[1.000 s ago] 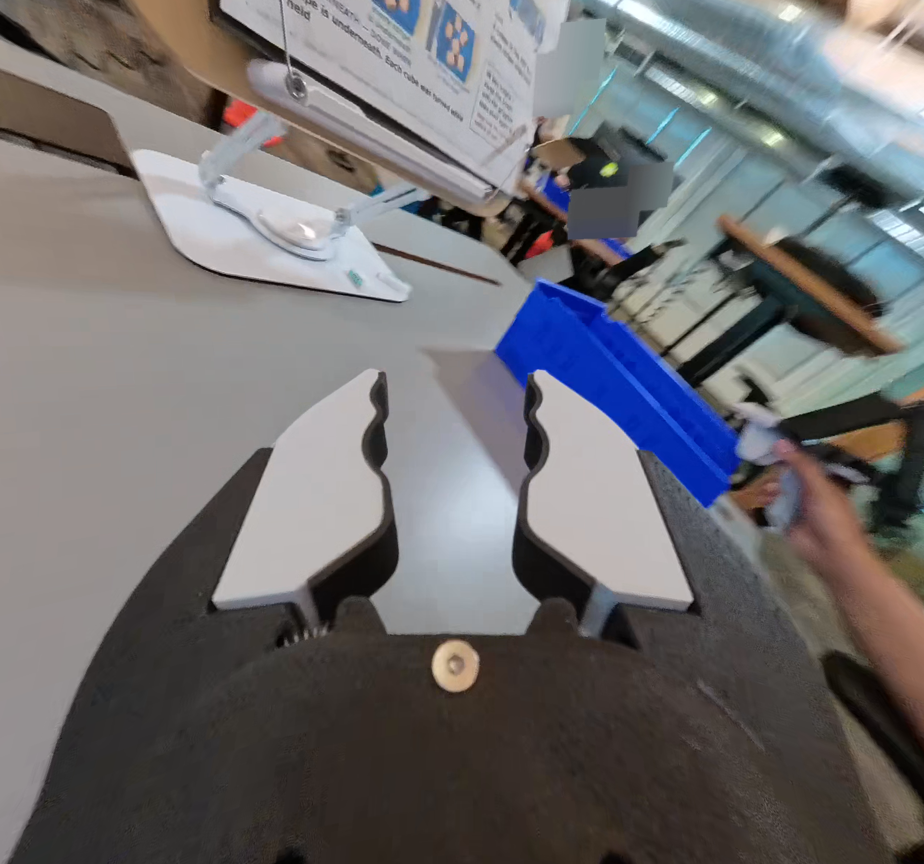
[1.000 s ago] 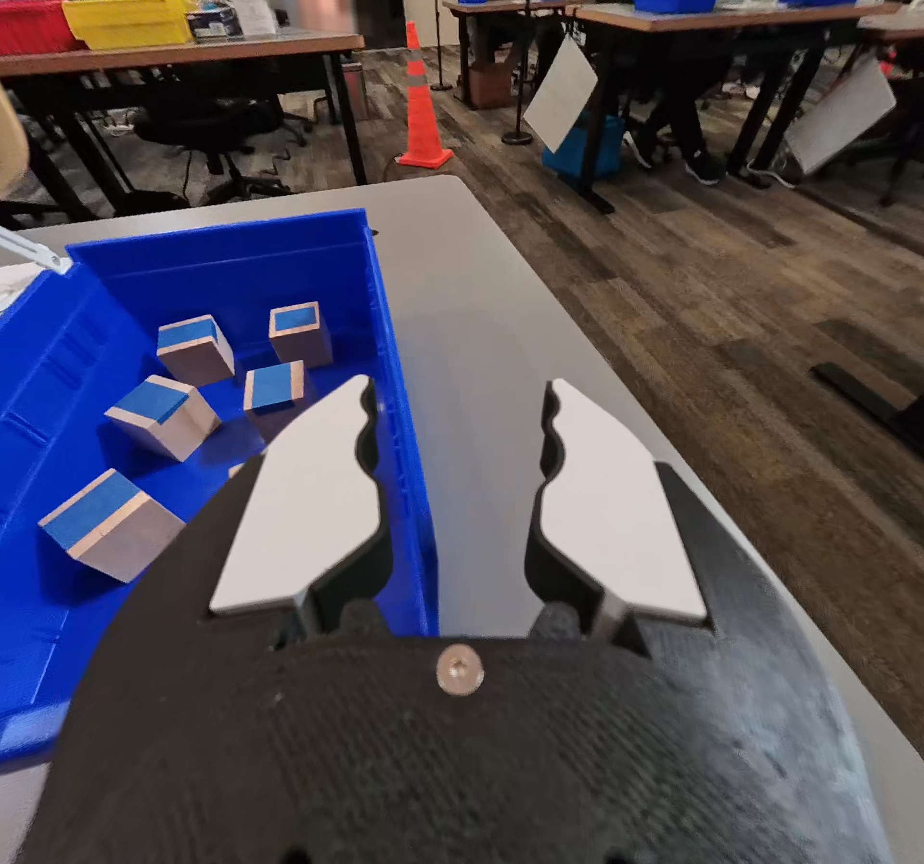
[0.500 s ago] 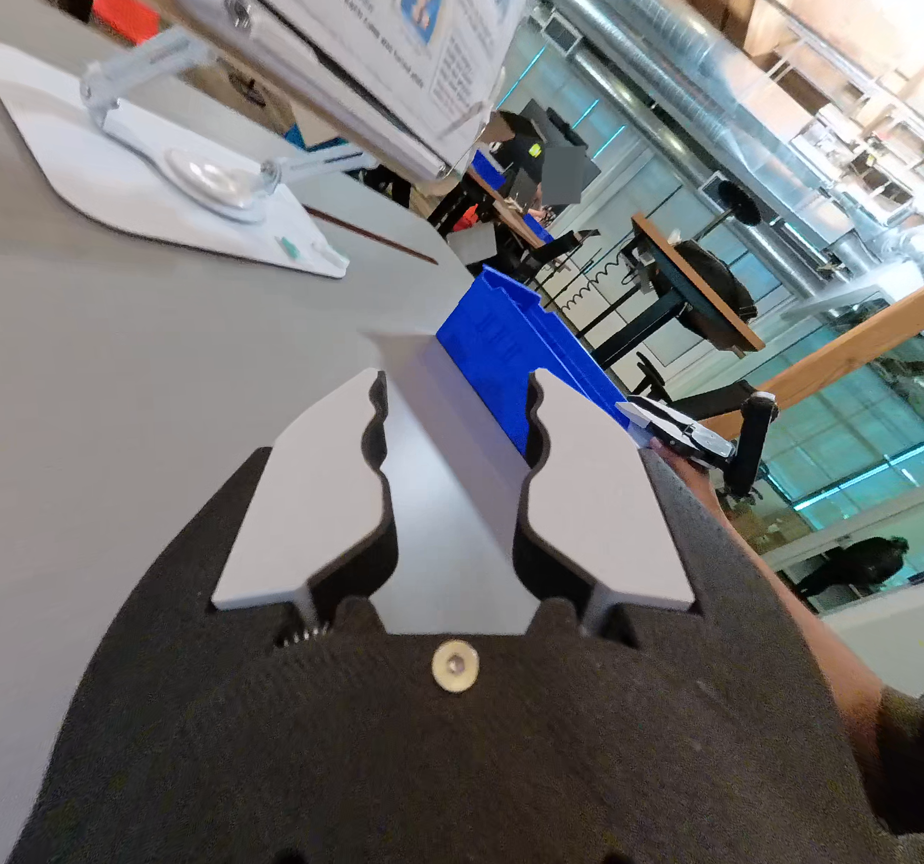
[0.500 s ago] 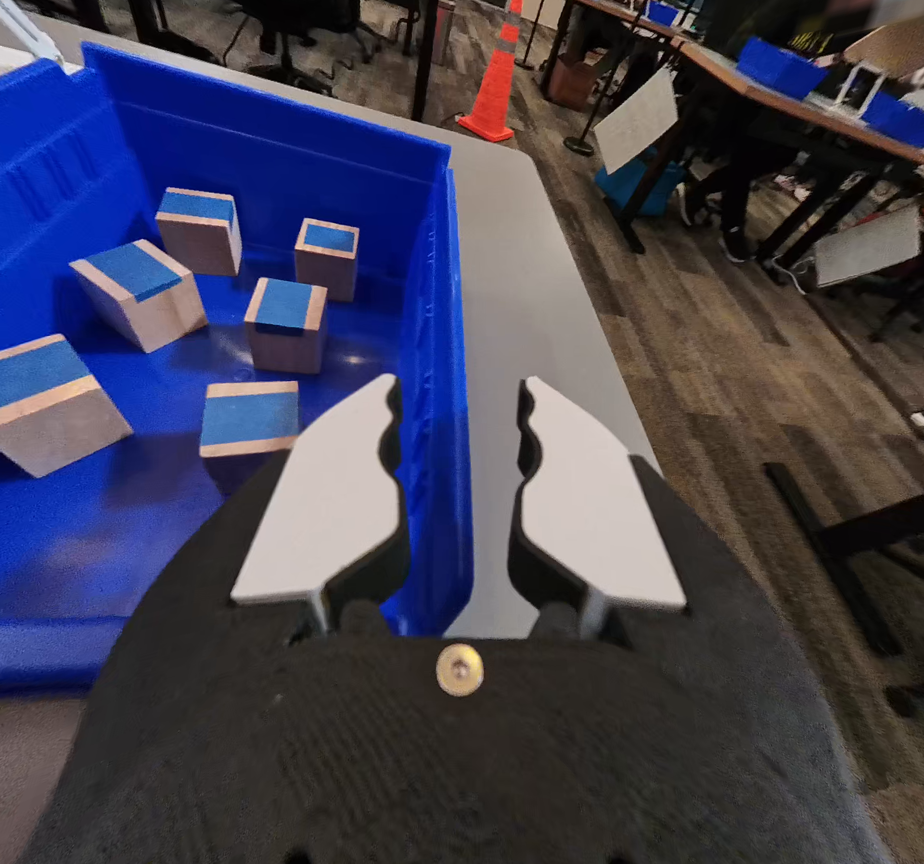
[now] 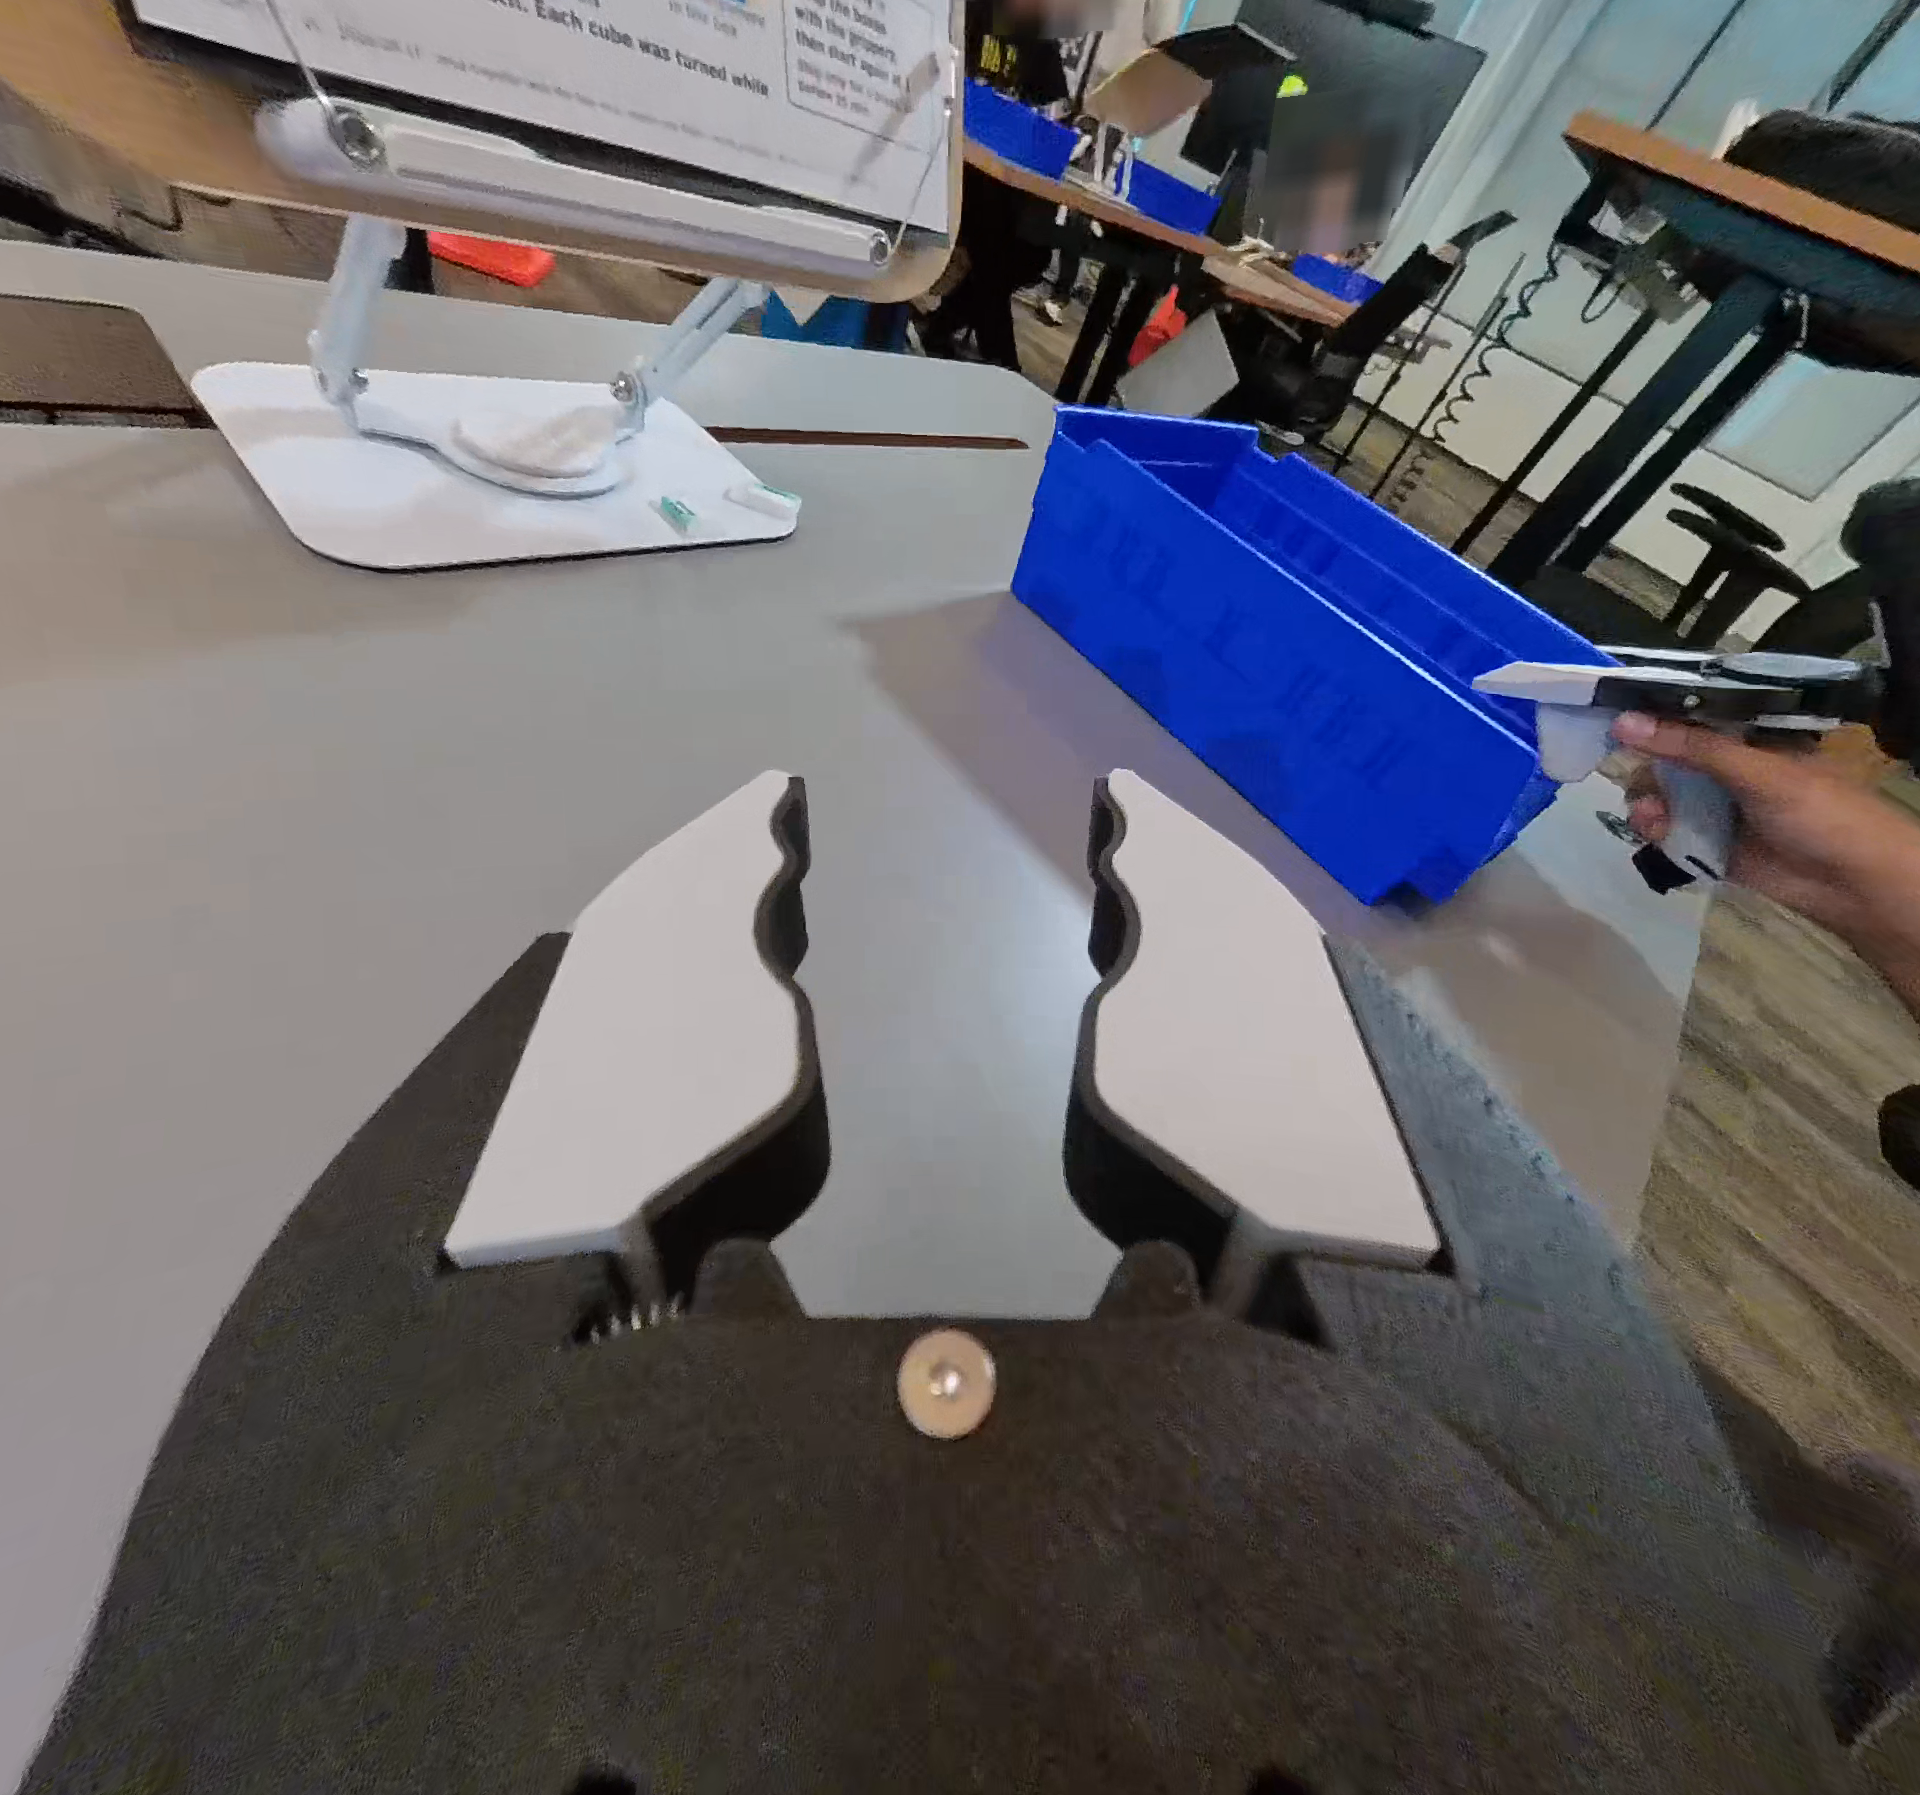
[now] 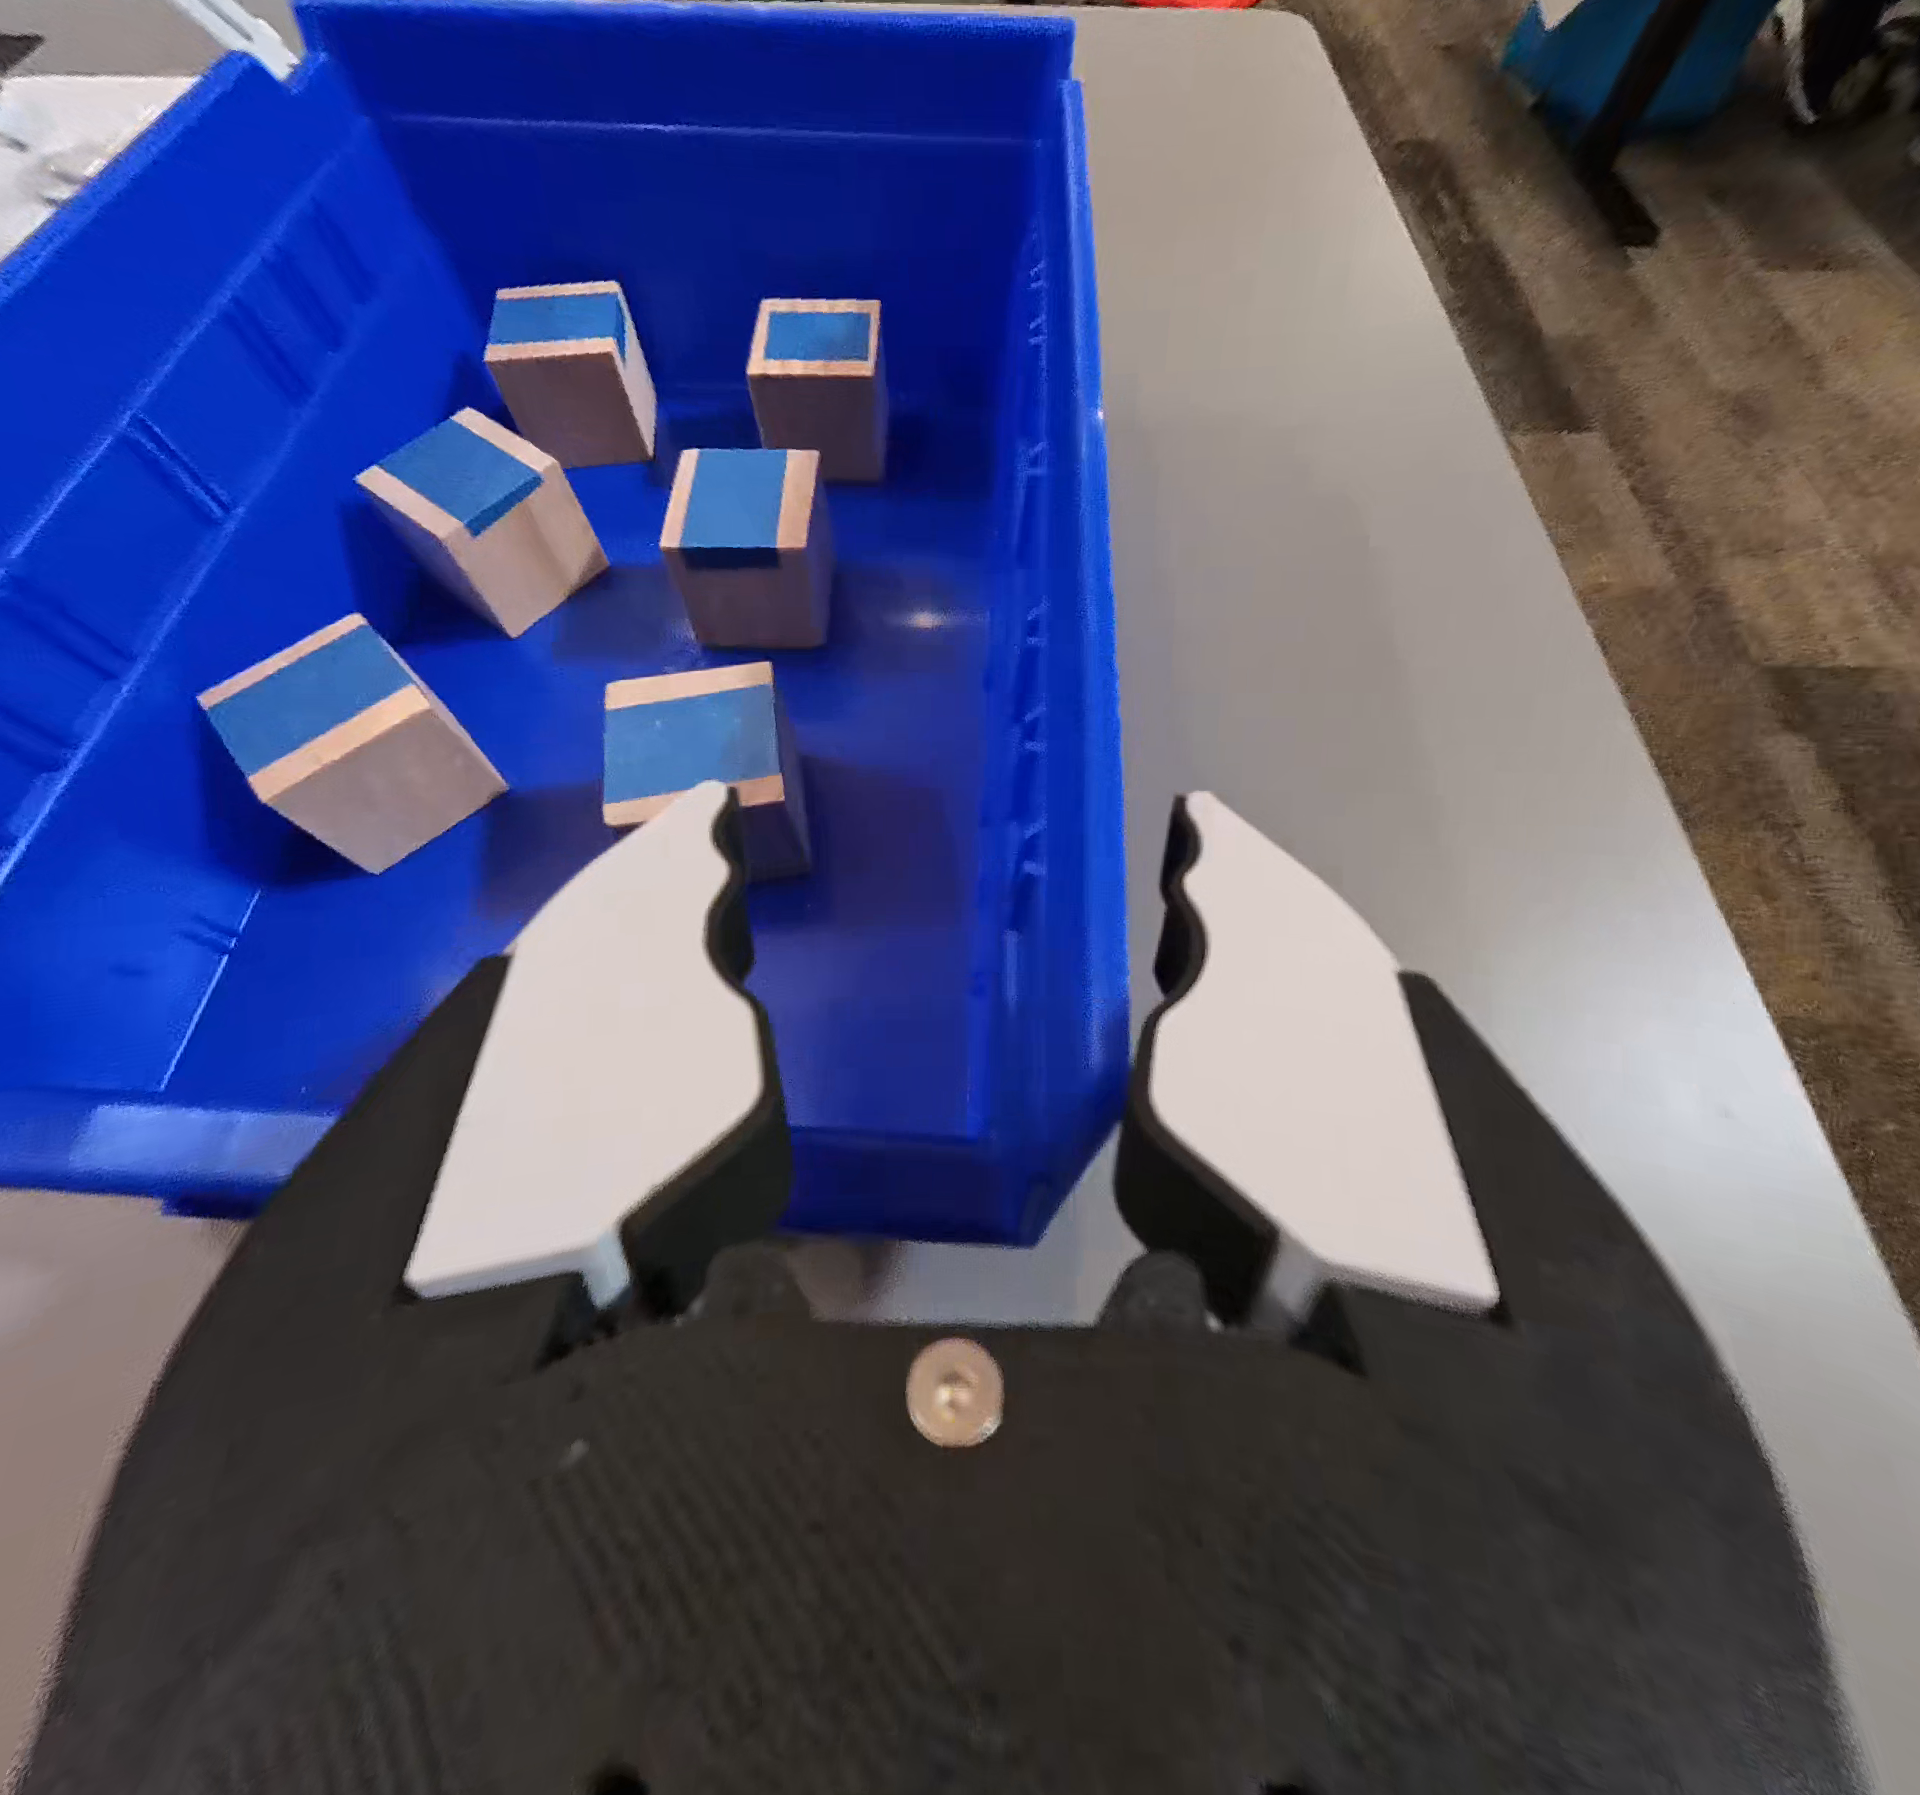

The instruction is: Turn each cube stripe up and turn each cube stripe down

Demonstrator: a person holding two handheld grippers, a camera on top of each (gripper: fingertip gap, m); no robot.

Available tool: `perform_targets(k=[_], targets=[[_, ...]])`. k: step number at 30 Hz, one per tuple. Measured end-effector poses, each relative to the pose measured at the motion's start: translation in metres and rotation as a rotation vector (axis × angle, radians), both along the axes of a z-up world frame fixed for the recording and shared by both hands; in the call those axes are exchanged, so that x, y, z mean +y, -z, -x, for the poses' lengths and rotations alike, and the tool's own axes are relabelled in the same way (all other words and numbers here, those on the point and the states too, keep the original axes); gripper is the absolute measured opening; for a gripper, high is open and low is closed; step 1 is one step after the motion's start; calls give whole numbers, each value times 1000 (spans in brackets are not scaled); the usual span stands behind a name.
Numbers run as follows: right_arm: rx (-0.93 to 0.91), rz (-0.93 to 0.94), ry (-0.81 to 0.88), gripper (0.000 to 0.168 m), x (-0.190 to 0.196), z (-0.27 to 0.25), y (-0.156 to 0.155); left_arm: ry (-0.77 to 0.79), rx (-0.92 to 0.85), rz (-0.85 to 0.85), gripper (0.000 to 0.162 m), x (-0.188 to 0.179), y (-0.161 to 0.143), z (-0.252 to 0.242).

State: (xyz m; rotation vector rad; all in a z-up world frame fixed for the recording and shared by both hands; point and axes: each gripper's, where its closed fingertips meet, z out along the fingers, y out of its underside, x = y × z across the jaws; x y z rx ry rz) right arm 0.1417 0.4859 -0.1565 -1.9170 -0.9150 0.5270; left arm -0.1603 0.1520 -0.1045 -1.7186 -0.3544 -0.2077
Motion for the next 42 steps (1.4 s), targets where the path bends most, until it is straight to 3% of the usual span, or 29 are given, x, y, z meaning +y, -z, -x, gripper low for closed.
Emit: perform_targets(k=[5, 9, 12, 18, 23, 28, 30, 35, 38, 42], targets=[[106, 64, -8, 70, 5, -1, 2, -59, -13, 55, 53, -8, 12, 23], [146, 61, 37, 64, 22, -15, 0, -122, -157, -65, 48, -18, 2, 35], [169, 88, 11, 67, 25, -15, 1, -136, -223, -92, 48, -17, 5, 44], [157, 59, -4, 72, 30, -7, 3, -154, -194, -80, 42, -7, 13, 44], [5, 1, -66, 50, 35, 6, 15, -104, -150, 19, 42, 3, 32, 30], [-49, -49, -145, 26, 35, 26, 16, -112, -124, 57, 43, -18, 35, 17], [-102, -105, -177, 13, 31, 36, 15, -167, -134, 70, 43, -31, 33, 23], [-88, -101, -167, 11, 23, 57, 6, -346, -55, 44, 42, -64, 16, 53], [-65, -62, -164, 11, 17, 59, 3, -484, 67, -46, 29, -87, -16, 64], [-24, -12, -140, 10, 13, 50, -1, -722, 228, 21, 58, -122, -27, 85]])
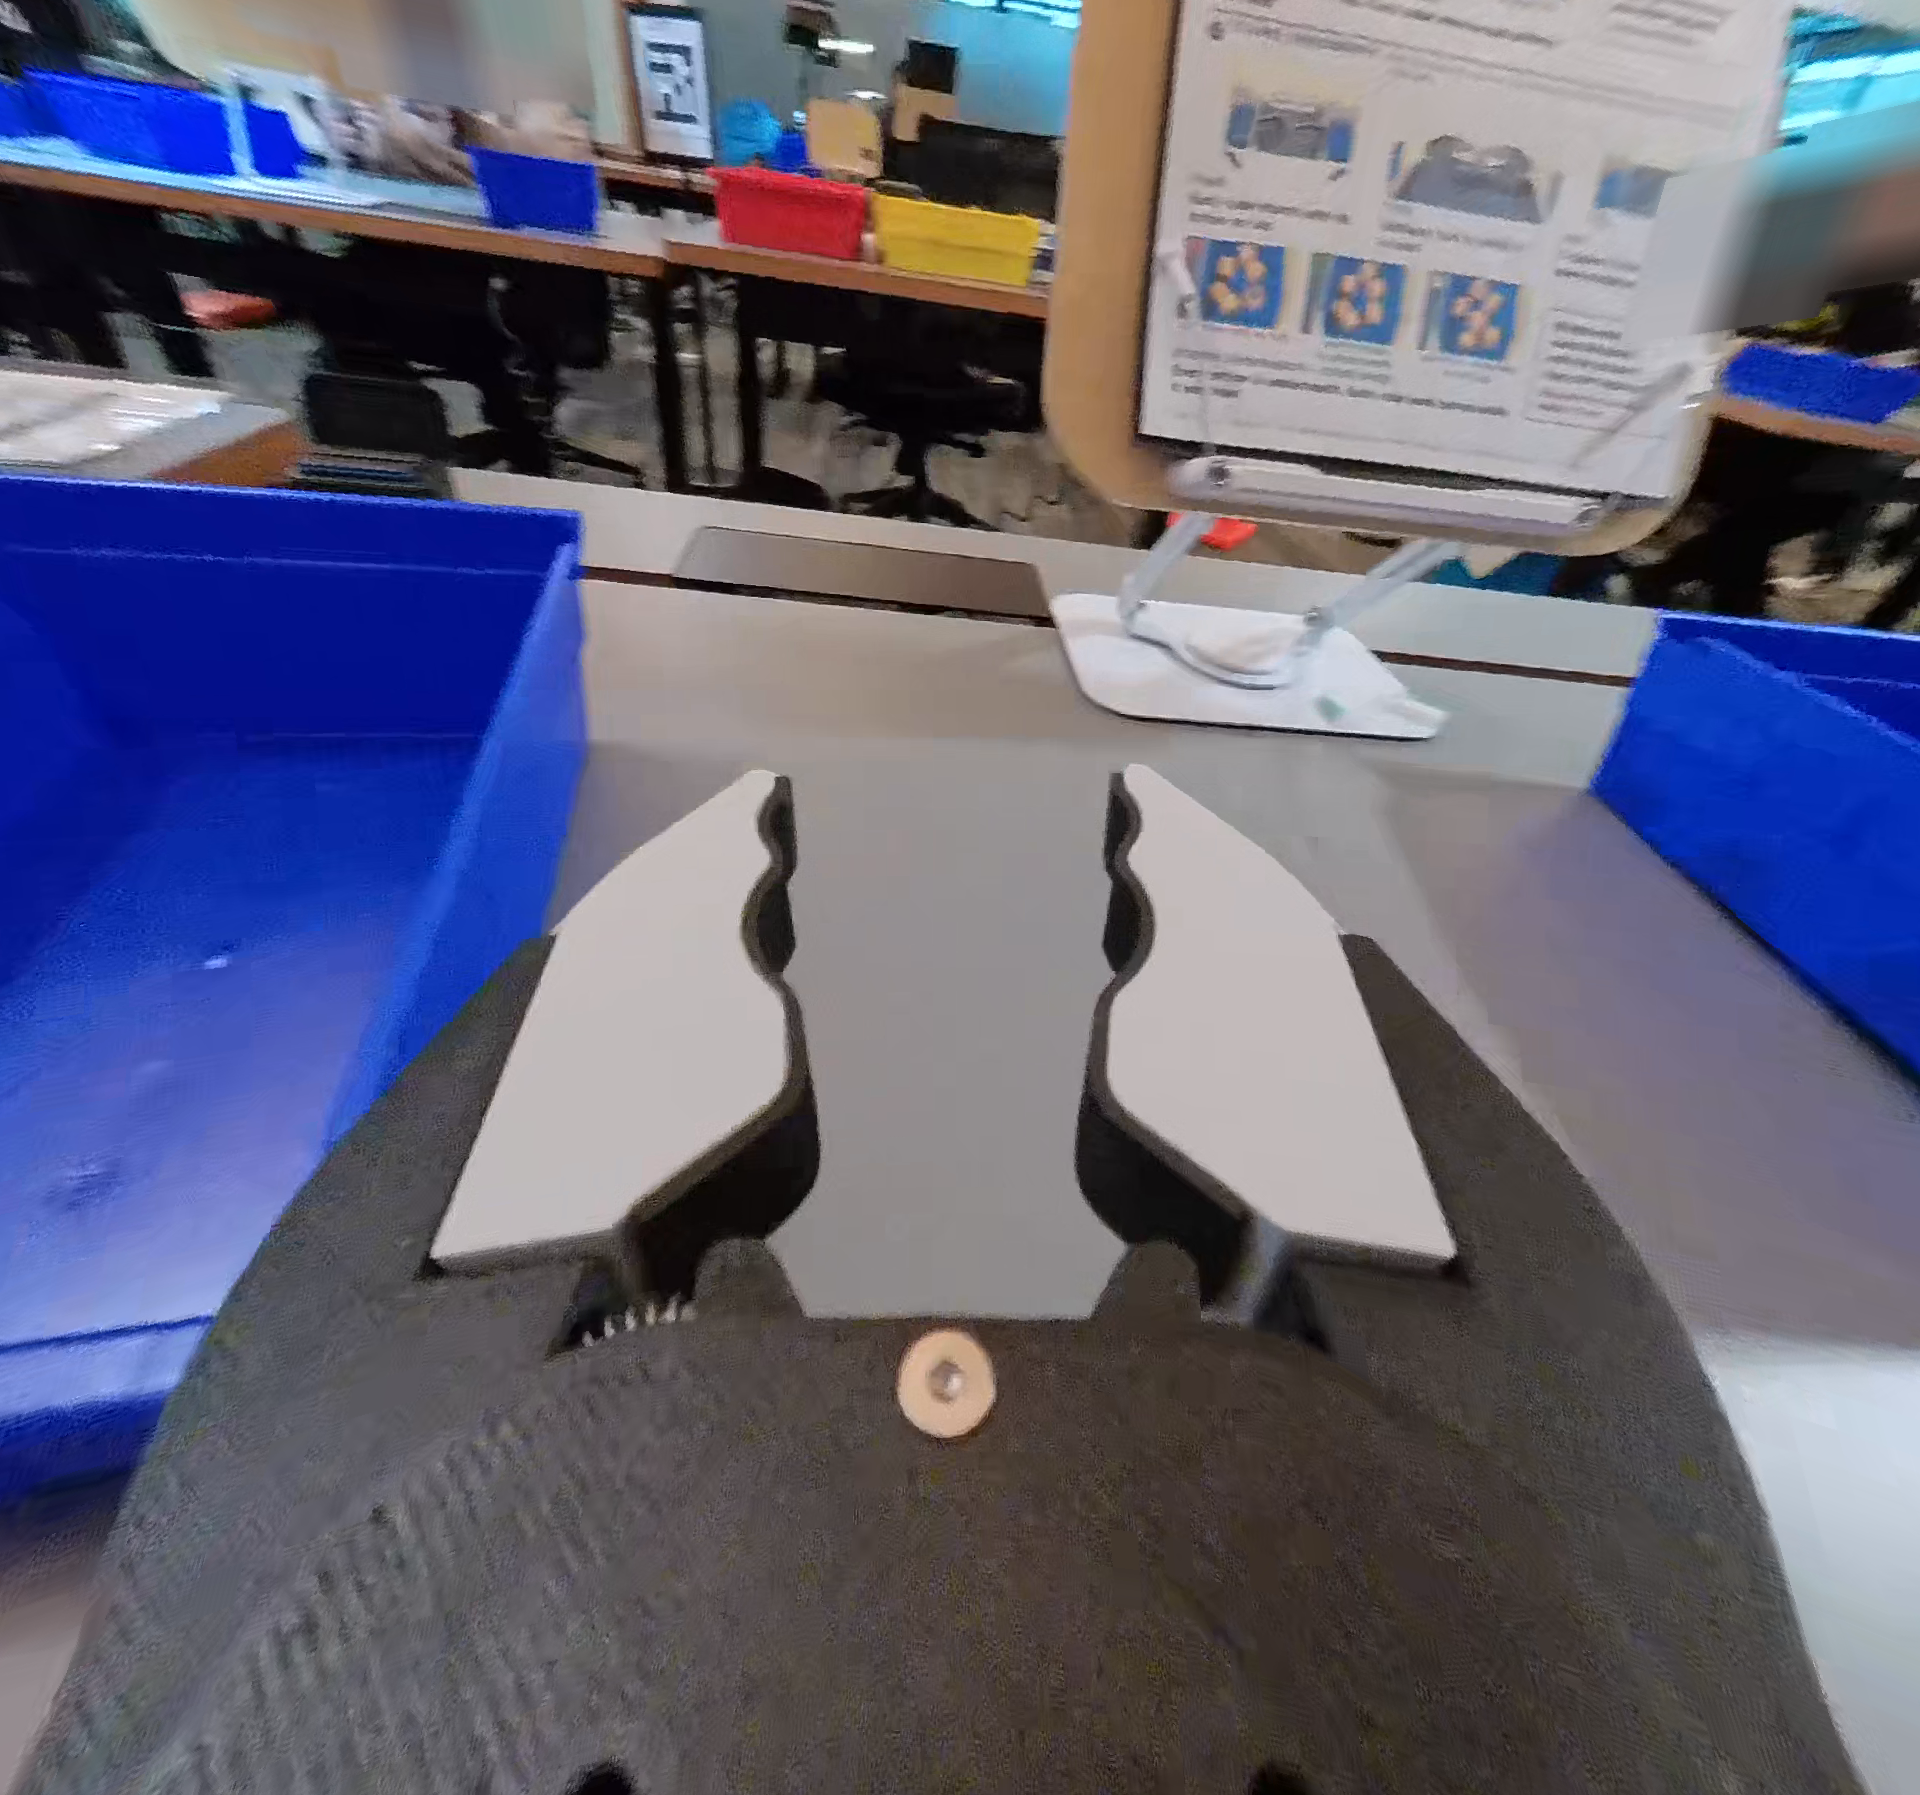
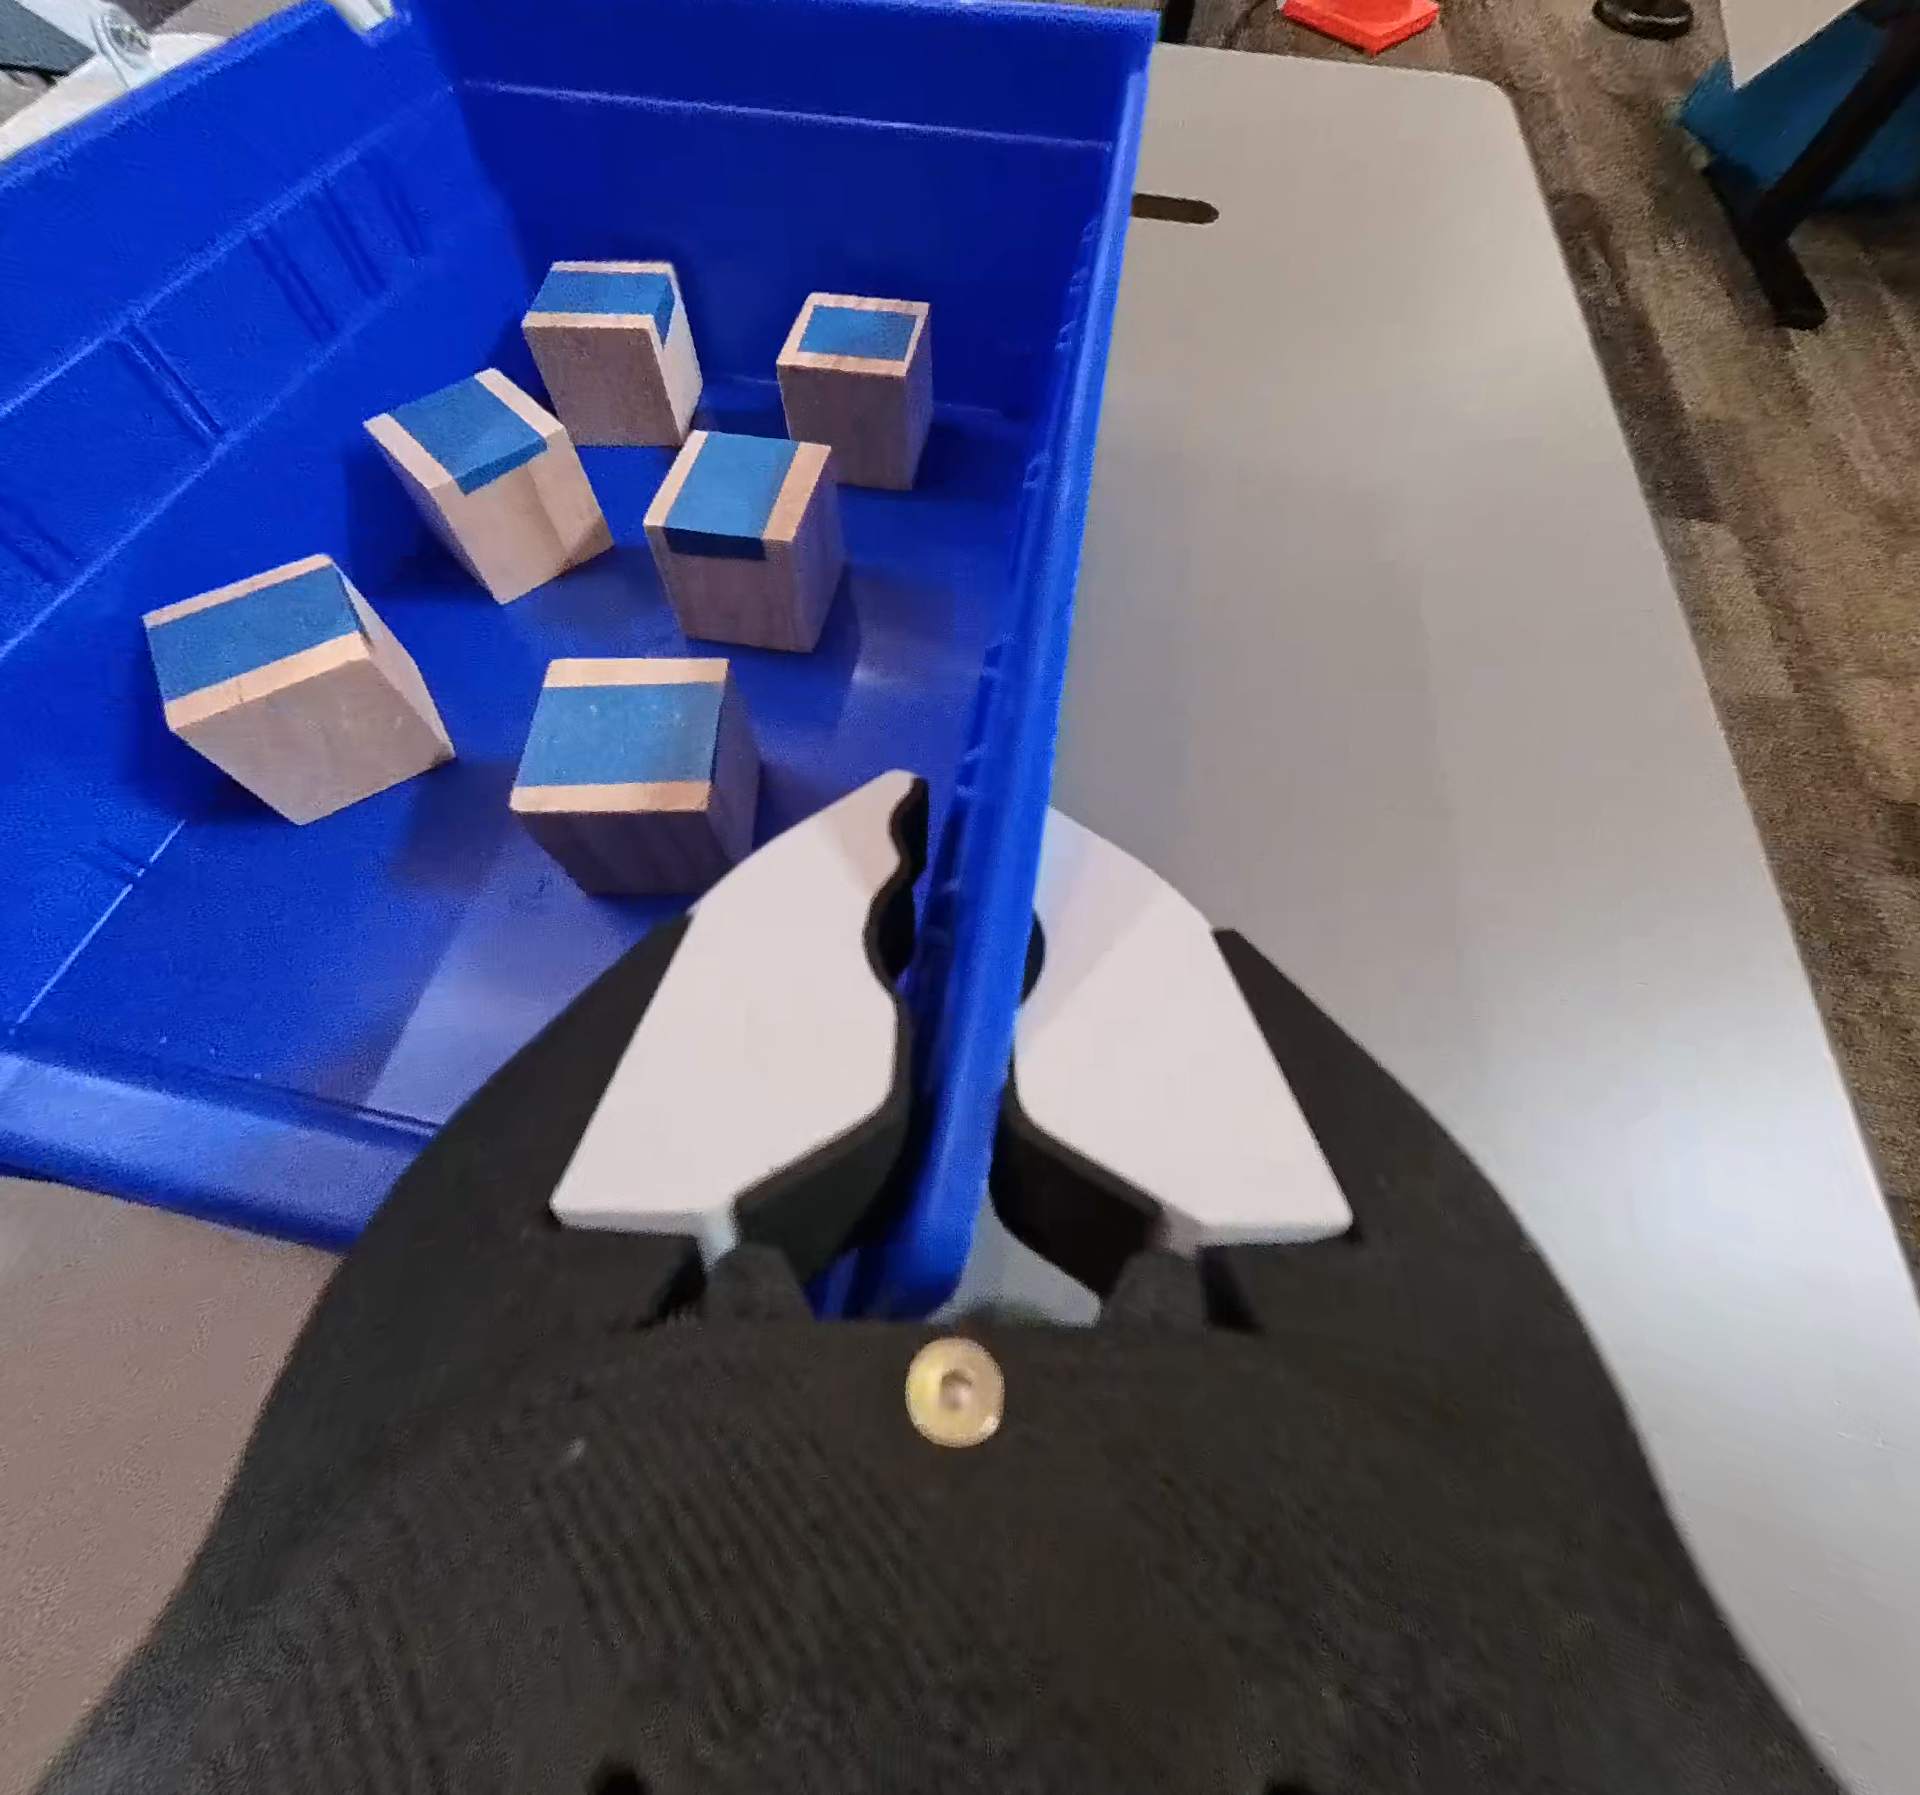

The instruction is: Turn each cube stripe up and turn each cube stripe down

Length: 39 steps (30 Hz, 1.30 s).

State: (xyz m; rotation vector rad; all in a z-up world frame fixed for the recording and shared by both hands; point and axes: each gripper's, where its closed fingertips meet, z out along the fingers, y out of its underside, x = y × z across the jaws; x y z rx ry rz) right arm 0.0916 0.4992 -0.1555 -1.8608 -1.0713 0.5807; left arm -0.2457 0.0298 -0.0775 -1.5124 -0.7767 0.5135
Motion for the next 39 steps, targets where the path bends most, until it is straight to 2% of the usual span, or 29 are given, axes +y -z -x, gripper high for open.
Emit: perform_targets(k=[2, 3, 5, 7, 9, 12, 15, 16, 19, 22, 24, 25, 27, 31, 33, 39], targets=[[15, 12, 13, 9, 0, -4, -2, -161, 19, 71, 79, -23, 4, 18], [19, 13, 17, 9, 0, -6, -3, -250, 17, 128, 82, -36, 9, 27], [32, 17, 19, 9, -1, -7, -4, -390, 30, 244, 71, -59, 17, 41], [52, 29, 16, 8, -3, -8, -6, -429, 34, 318, 59, -70, 26, 48], [99, 66, 23, 6, -6, -8, -10, -409, -40, 342, 51, -75, 42, 56], [246, 162, 0, 9, -14, -7, -25, -382, -162, 356, 49, -82, 68, 72], [221, 215, -28, 8, -26, -10, -19, -364, -222, 367, 41, -87, 78, 89], [220, 224, -26, 8, -29, -10, -15, -326, -228, 362, 45, -84, 79, 90], [168, 171, -38, 7, -33, -12, -14, -252, -247, 363, 43, -77, 83, 92], [172, 136, -36, 7, -39, -12, -22, -195, -244, 398, 33, -72, 85, 91], [187, 131, -31, 7, -43, -12, -26, -147, -234, 455, 15, -68, 87, 90], [211, 144, -27, 8, -44, -11, -29, -172, -212, 504, 9, -72, 87, 93], [255, 180, -17, 9, -46, -10, -31, -157, -169, 578, 8, -73, 84, 95], [289, 233, -31, 8, -57, 1, -30, -109, -149, 454, 8, -71, 61, 90], [305, 256, -45, 8, -68, 11, -30, -106, -84, 433, 9, -71, 44, 86], [319, 331, -129, 8, -125, 75, -23, -43, -4, 406, 9, -71, 1, 67]])
